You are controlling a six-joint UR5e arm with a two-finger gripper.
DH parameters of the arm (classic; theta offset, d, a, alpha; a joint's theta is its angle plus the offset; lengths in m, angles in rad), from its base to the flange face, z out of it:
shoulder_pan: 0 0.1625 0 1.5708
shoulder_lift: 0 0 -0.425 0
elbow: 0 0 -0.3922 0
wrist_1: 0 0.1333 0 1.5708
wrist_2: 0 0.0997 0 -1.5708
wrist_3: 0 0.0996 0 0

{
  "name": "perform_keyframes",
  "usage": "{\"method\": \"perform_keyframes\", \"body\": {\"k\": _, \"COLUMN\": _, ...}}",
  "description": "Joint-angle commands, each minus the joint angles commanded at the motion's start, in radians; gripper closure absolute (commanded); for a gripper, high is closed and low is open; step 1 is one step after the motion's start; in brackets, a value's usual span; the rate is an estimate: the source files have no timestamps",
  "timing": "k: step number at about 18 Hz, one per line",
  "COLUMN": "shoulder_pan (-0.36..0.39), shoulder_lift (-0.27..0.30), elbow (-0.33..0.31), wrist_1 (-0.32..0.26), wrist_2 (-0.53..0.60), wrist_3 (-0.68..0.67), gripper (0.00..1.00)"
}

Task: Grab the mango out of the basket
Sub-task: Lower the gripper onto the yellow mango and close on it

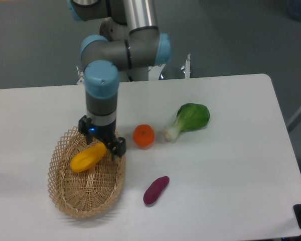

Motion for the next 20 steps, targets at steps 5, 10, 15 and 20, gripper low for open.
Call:
{"method": "perform_keyframes", "body": {"k": 5, "shoulder_pan": -0.026, "shoulder_lift": -0.018, "elbow": -0.026, "wrist_1": 0.006, "wrist_2": 0.063, "wrist_3": -0.003, "gripper": 0.0}}
{"method": "perform_keyframes", "body": {"k": 10, "shoulder_pan": -0.034, "shoulder_lift": -0.037, "elbow": -0.025, "wrist_1": 0.011, "wrist_2": 0.077, "wrist_3": -0.008, "gripper": 0.0}}
{"method": "perform_keyframes", "body": {"k": 15, "shoulder_pan": -0.034, "shoulder_lift": -0.052, "elbow": -0.026, "wrist_1": 0.028, "wrist_2": 0.077, "wrist_3": -0.018, "gripper": 0.0}}
{"method": "perform_keyframes", "body": {"k": 20, "shoulder_pan": -0.034, "shoulder_lift": -0.066, "elbow": -0.025, "wrist_1": 0.028, "wrist_2": 0.077, "wrist_3": -0.032, "gripper": 0.0}}
